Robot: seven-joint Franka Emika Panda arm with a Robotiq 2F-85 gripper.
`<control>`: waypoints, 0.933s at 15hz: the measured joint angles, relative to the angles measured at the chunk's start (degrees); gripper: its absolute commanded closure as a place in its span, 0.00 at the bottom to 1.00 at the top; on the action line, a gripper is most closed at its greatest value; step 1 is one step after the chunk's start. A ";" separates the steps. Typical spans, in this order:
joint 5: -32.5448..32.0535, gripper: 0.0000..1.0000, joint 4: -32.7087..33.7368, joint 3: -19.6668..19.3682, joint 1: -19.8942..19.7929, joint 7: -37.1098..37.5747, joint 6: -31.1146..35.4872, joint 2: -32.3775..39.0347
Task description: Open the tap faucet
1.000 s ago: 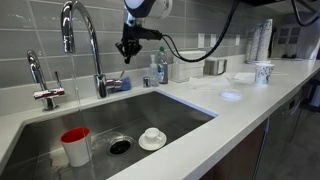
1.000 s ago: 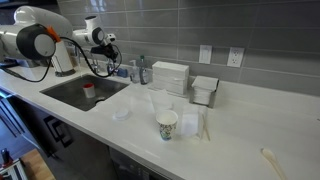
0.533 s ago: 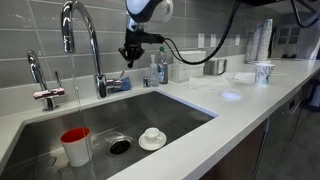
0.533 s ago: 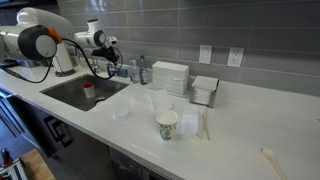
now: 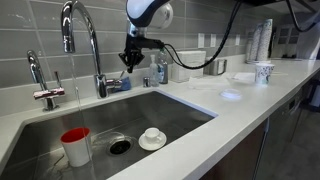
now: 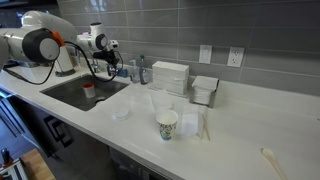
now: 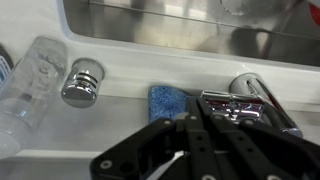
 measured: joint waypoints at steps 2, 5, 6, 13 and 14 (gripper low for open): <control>0.52 0.94 0.08 0.44 -0.22 -0.06 0.23 0.27; 1.43 0.93 0.14 1.10 -0.52 -0.22 1.39 0.47; 1.61 0.94 0.14 1.25 -0.59 -0.26 1.85 0.51; 1.93 0.95 0.21 2.36 -1.48 -0.71 3.79 0.87; 1.96 0.93 0.21 2.60 -1.61 -0.91 3.79 0.89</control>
